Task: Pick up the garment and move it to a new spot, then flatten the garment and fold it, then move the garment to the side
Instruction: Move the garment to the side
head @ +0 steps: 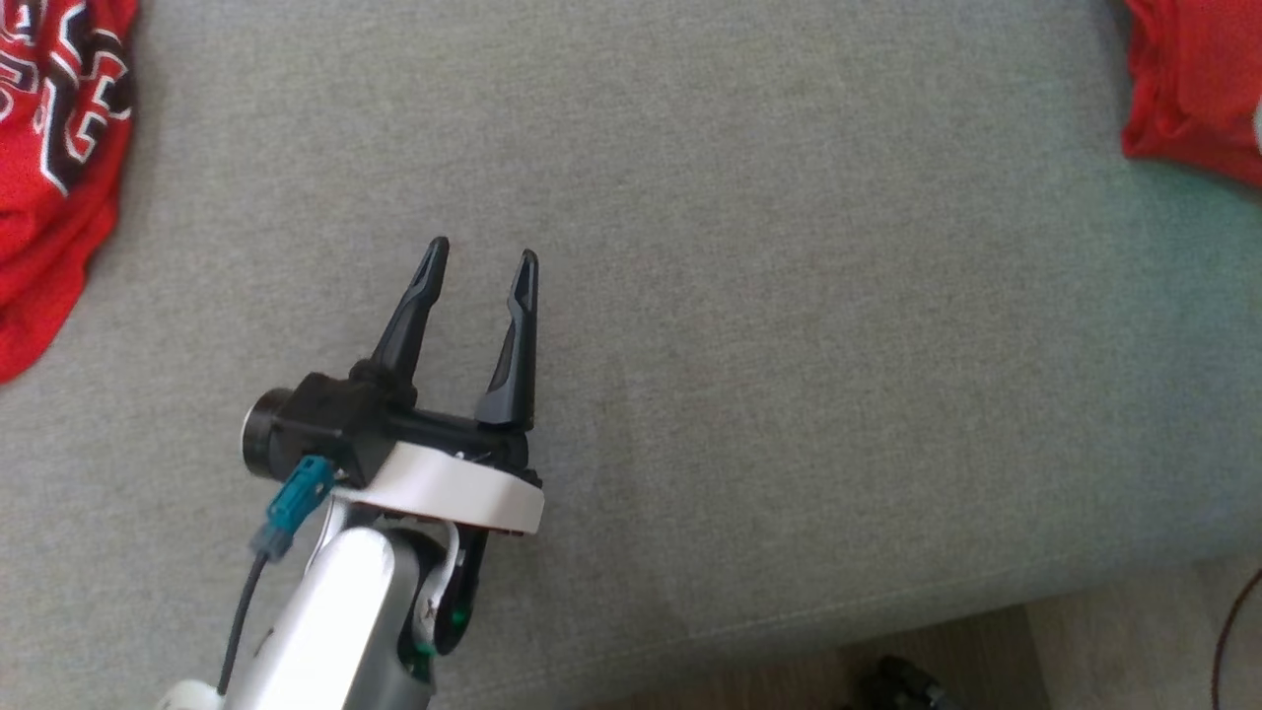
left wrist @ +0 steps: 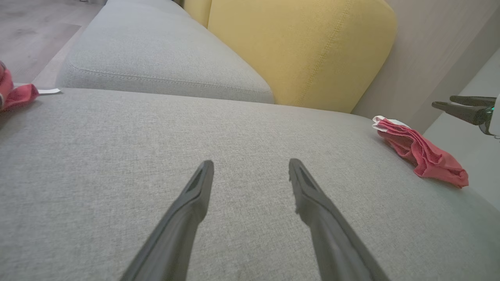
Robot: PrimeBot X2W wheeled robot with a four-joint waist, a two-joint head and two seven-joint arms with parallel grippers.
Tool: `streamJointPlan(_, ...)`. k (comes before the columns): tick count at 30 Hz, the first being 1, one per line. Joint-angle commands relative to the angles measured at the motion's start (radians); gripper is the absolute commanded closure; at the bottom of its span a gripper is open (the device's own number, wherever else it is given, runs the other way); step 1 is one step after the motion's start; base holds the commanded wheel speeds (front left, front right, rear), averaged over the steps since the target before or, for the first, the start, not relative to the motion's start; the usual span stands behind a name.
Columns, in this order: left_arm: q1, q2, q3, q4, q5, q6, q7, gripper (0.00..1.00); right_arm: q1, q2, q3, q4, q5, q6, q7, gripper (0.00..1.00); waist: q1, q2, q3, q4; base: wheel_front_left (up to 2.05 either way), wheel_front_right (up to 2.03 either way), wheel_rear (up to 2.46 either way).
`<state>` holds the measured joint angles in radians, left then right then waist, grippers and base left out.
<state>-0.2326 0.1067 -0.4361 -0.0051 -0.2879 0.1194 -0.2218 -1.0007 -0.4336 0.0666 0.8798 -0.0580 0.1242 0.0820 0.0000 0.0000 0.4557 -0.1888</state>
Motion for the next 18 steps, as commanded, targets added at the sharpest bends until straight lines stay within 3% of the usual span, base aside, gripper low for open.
streamJointPlan(1,-0.028,0.009,0.028,-0.028,-0.008,0.004,-0.003,0.00,-0.025,0.002,-0.001,-0.032,-0.006,0.007,-0.020,0.00,0.0000,0.0000,-0.008,0.005,0.00,0.00,0.00)
streamJointPlan(11,-0.008,-0.004,0.067,0.024,-0.050,0.013,-0.027,0.00,0.038,0.119,0.000,-0.080,0.045,0.007,-0.135,0.00,0.0000,0.0000,-0.128,0.059,0.00,0.00,0.00)
streamJointPlan(18,0.042,-0.019,0.125,0.095,-0.091,0.023,-0.038,0.00,0.205,0.234,-0.015,-0.145,0.085,0.007,-0.210,0.00,0.0000,0.0000,-0.280,0.122,0.00,0.00,0.00)
